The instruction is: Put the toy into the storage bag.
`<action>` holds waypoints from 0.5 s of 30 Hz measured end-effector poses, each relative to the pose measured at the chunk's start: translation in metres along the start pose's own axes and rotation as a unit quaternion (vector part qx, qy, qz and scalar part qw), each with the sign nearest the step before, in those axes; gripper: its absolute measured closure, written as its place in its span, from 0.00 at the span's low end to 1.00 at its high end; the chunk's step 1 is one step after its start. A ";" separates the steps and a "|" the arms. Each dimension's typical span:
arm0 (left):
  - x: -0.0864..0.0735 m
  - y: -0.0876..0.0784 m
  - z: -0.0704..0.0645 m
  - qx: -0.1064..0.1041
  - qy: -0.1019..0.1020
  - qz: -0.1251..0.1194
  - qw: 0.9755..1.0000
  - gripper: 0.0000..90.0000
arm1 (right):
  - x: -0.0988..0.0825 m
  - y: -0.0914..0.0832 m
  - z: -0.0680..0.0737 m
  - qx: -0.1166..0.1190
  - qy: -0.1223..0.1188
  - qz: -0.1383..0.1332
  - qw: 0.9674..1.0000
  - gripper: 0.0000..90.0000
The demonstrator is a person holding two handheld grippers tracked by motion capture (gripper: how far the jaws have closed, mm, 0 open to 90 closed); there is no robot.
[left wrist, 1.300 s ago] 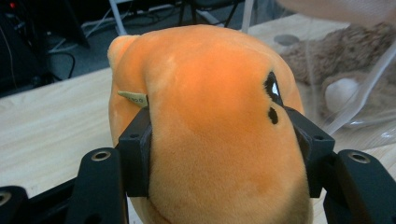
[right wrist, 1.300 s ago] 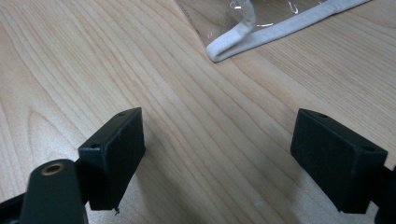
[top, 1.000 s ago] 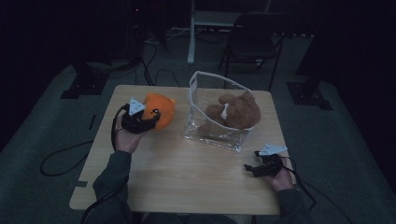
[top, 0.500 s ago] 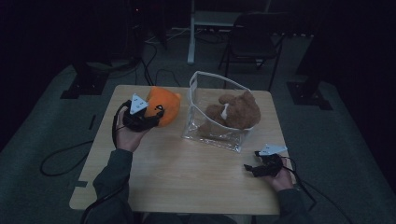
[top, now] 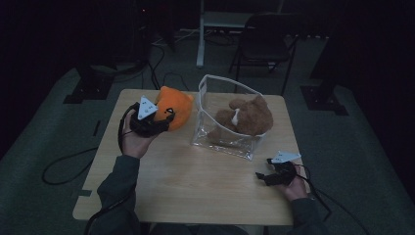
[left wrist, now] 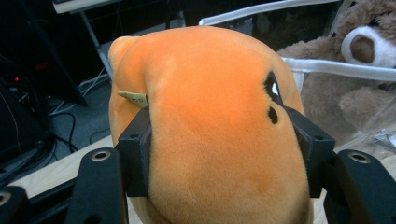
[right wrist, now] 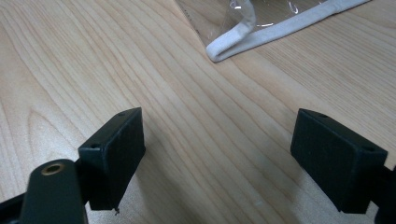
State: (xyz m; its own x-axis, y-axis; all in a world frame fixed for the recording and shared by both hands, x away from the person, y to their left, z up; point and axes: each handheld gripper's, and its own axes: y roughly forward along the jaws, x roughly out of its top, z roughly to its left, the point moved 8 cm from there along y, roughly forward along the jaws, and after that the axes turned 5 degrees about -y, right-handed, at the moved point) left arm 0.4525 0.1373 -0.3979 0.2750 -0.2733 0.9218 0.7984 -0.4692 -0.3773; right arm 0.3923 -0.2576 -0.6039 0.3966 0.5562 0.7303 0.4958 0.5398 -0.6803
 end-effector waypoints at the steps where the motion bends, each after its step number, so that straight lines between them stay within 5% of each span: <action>1: 0.001 0.000 0.000 0.000 0.000 -0.002 1.000 0.43 | 0.000 0.000 0.000 0.000 0.000 0.000 1.000 0.19; 15: 0.013 -0.008 -0.010 -0.007 0.013 -0.016 1.000 0.43 | 0.000 0.000 0.000 0.000 0.001 0.000 1.000 0.19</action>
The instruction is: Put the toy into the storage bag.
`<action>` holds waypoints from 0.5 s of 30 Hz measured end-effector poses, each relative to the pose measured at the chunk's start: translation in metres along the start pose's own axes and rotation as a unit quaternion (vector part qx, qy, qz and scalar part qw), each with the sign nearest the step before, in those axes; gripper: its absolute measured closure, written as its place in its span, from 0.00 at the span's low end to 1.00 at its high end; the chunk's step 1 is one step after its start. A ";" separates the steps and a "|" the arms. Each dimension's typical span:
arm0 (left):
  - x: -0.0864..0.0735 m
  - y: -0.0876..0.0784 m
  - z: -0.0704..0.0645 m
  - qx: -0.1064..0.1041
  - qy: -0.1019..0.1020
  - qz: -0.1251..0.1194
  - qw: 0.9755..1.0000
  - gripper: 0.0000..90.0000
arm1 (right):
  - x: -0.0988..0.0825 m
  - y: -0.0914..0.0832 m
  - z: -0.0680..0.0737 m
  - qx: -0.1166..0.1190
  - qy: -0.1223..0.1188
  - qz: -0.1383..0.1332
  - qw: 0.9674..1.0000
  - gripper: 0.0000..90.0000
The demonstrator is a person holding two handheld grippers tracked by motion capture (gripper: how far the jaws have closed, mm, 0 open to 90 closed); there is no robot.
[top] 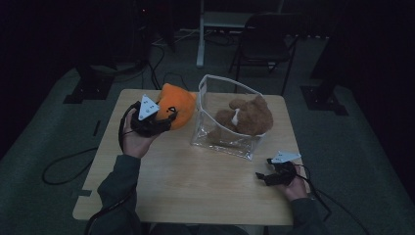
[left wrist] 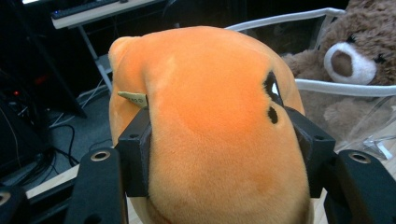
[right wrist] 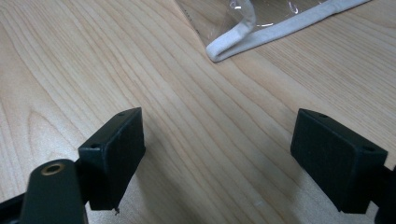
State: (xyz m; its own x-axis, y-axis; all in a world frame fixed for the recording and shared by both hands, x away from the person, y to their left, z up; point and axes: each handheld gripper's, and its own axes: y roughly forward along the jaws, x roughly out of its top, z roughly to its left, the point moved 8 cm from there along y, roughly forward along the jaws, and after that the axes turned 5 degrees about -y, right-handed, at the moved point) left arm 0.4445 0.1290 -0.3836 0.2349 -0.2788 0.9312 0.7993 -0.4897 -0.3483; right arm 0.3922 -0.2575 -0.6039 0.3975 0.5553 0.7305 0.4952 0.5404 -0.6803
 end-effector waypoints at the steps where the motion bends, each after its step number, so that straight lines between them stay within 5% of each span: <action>1: 0.001 -0.001 -0.001 -0.001 0.001 0.000 1.000 0.43 | 0.000 0.000 0.000 0.000 0.000 0.000 1.000 0.19; 15: 0.014 -0.001 -0.011 -0.014 0.003 -0.017 1.000 0.42 | 0.000 0.000 0.000 0.000 0.000 0.000 1.000 0.19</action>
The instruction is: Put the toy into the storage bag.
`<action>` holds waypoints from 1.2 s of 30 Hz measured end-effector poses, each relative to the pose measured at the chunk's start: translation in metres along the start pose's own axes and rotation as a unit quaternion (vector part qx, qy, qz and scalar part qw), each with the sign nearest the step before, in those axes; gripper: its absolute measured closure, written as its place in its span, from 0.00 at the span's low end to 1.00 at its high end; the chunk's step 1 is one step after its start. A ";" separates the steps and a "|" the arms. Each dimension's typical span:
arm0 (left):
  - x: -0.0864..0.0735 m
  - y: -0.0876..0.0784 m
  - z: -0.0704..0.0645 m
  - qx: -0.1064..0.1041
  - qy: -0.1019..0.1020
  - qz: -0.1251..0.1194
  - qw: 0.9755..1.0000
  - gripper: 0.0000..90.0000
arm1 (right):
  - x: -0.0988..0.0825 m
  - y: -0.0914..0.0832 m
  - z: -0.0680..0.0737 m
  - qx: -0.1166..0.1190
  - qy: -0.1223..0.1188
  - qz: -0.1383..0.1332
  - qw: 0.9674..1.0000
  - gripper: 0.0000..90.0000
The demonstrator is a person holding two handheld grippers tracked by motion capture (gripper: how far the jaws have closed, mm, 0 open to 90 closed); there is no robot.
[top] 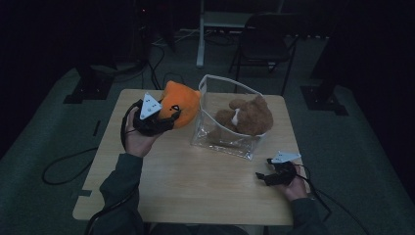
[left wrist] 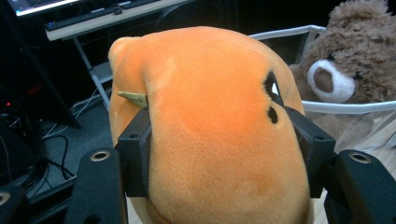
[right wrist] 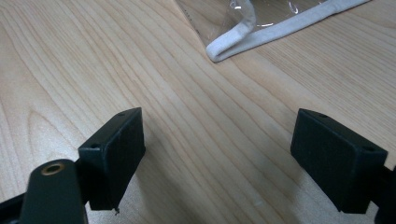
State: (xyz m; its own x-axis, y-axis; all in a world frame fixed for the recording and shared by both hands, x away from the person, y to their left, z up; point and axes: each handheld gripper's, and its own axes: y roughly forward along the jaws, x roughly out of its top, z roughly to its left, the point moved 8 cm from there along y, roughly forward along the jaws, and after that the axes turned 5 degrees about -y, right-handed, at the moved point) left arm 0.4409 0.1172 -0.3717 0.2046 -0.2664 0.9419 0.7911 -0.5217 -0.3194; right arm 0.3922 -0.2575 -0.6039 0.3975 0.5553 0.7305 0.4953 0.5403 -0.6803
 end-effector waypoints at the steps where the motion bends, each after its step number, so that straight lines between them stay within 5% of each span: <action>1: 0.000 0.000 0.000 0.000 0.000 0.000 1.000 0.42 | 0.000 0.000 0.000 0.000 0.000 0.000 1.000 0.19; 36: 0.026 0.004 -0.010 -0.013 0.017 -0.020 1.000 0.42 | 0.000 0.000 0.000 0.000 0.000 0.000 1.000 0.19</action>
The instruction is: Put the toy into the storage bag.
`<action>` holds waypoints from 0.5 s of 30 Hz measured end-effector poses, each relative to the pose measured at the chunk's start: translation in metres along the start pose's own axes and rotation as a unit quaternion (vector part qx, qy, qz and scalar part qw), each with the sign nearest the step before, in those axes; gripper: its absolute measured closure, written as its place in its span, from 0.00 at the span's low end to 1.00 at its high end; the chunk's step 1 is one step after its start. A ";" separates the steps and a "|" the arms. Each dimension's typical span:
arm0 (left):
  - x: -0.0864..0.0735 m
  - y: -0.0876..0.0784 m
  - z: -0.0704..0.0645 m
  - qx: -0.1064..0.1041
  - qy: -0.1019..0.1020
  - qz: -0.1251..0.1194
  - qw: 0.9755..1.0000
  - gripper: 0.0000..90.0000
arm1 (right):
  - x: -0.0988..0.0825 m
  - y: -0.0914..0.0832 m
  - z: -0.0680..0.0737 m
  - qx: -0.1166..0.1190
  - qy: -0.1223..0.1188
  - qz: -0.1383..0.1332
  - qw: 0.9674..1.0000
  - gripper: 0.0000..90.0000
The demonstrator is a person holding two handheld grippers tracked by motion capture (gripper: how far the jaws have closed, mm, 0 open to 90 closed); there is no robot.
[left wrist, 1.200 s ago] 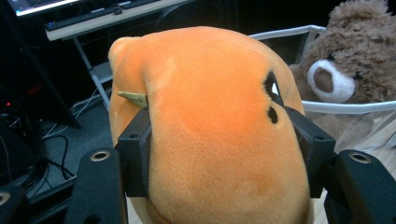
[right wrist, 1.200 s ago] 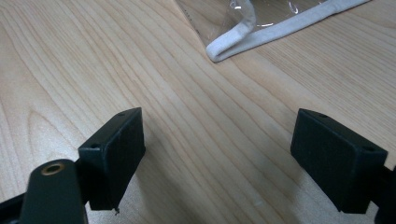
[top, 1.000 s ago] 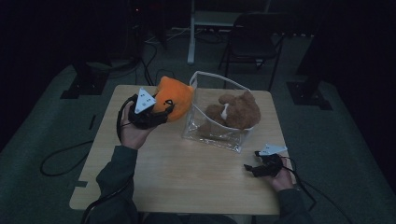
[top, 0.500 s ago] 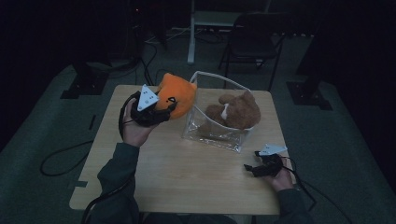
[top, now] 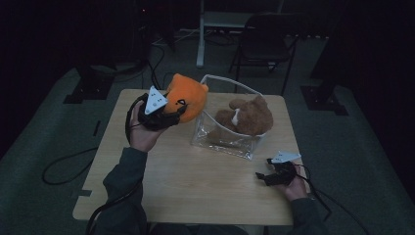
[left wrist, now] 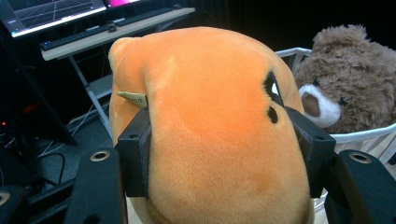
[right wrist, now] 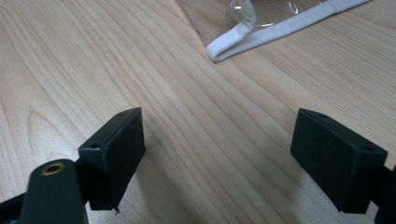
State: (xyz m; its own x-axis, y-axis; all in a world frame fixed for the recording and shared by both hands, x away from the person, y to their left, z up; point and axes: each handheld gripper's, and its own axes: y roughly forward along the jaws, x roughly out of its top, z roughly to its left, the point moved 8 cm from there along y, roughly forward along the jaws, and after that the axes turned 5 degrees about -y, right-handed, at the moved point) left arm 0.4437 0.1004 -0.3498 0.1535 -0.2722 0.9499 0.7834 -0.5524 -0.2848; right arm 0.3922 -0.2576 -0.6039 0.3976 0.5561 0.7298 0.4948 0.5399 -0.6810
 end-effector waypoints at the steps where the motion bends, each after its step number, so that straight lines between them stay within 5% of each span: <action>1: 0.000 0.000 0.000 -0.001 0.000 -0.001 1.000 0.42 | 0.000 0.000 0.000 0.000 0.000 0.000 1.000 0.19; 15: 0.008 0.004 -0.004 -0.006 0.004 -0.006 1.000 0.42 | 0.000 0.000 0.000 0.000 0.000 0.000 1.000 0.19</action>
State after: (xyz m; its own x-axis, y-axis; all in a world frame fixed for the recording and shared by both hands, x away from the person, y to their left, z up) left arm 0.4456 0.0930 -0.3433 0.1391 -0.2728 0.9520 0.7784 -0.5642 -0.2754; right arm 0.3921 -0.2576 -0.6039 0.3979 0.5561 0.7297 0.4948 0.5398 -0.6811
